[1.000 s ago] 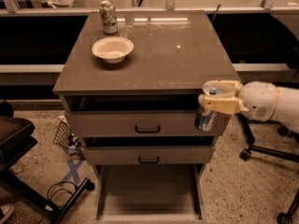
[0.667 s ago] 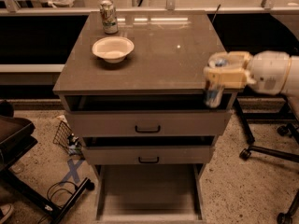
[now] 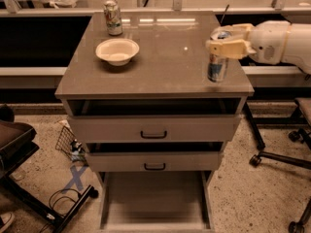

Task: Pick redbull can from bottom drawer and place on counter

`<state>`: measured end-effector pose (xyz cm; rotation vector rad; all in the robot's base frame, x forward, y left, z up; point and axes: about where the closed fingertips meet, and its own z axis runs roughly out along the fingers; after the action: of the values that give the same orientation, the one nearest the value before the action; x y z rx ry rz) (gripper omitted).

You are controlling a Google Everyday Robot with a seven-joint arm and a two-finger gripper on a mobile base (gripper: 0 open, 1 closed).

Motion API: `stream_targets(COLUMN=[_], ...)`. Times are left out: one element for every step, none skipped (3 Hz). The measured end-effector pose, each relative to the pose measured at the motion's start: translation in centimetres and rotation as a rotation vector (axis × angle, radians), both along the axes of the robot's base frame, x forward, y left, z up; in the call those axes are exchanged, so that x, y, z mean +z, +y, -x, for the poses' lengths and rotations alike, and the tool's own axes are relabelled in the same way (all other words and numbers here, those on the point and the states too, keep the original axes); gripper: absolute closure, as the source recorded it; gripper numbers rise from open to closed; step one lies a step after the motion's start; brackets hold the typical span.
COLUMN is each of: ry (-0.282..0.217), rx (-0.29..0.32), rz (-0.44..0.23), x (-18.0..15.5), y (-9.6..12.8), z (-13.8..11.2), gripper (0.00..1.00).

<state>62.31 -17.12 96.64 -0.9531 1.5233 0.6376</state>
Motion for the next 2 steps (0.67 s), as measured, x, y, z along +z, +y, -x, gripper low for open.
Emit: stream_targets(ry=[-0.027,-0.038], rx=[0.017,0.025], rz=[-0.026,-0.047], x=[0.3,0.2], y=[0.4,0.7], z=[-6.0,-8.7], gripper=[1.0,1.0])
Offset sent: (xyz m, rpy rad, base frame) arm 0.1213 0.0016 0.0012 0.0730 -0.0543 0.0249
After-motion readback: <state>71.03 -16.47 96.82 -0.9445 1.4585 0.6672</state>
